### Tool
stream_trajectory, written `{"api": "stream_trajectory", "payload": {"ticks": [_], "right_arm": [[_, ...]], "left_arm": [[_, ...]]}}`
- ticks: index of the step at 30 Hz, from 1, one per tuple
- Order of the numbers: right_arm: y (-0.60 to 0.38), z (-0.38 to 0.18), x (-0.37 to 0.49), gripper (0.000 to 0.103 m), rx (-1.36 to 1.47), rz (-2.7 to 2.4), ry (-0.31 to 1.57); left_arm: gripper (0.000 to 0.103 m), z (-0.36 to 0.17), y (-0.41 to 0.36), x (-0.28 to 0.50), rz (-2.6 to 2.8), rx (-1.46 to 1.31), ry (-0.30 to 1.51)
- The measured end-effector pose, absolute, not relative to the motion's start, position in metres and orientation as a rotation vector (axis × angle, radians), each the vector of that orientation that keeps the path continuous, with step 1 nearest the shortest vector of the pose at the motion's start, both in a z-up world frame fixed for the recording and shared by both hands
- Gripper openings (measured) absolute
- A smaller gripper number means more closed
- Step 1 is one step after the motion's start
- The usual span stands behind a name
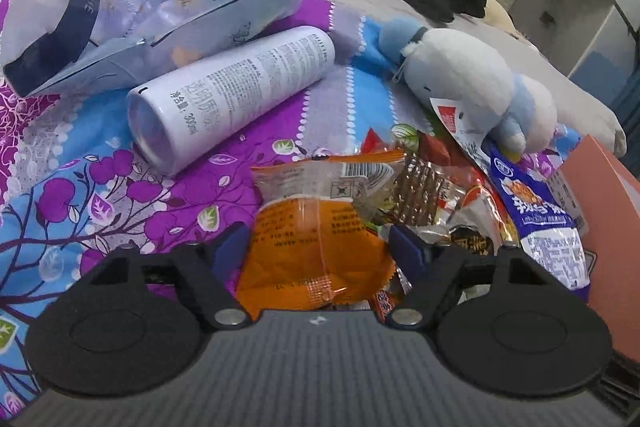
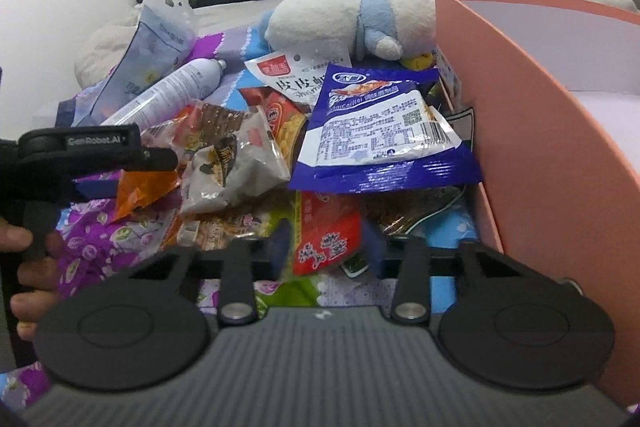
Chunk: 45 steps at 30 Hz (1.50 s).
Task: Organize snacks
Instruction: 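Close the left tool on the orange chip bag while the right tool grasps the bread bag, then lift the orange chip bag with the left tool while the right tool lifts the bread bag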
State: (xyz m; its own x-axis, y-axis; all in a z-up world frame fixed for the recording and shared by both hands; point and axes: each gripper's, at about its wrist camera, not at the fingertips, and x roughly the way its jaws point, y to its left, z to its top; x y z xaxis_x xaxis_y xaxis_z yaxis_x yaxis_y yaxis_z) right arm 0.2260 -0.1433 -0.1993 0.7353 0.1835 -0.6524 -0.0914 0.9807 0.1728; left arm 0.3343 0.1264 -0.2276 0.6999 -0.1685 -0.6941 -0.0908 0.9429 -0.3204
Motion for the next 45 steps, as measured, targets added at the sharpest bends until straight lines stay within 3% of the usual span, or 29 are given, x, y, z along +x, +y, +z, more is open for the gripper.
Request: {"api": "stream_trajectory", "payload": {"ticks": [10, 30, 45], "right_arm": [[-0.143, -0.186, 0.211, 0.008, 0.184, 0.188, 0.723], [-0.157, -0.161, 0.116, 0.005, 0.221, 0.172, 0.669], [-0.175, -0.170, 0.054, 0.006, 0.201, 0.207, 0.753]], "left_arm": [[0.074, -0.213, 0.129, 0.312, -0.058, -0.373, 0.804], [0.072, -0.182, 0.099, 0.187, -0.115, -0.352, 0.852], [0.072, -0.190, 0.081, 0.136, -0.094, -0.294, 0.939]]}}
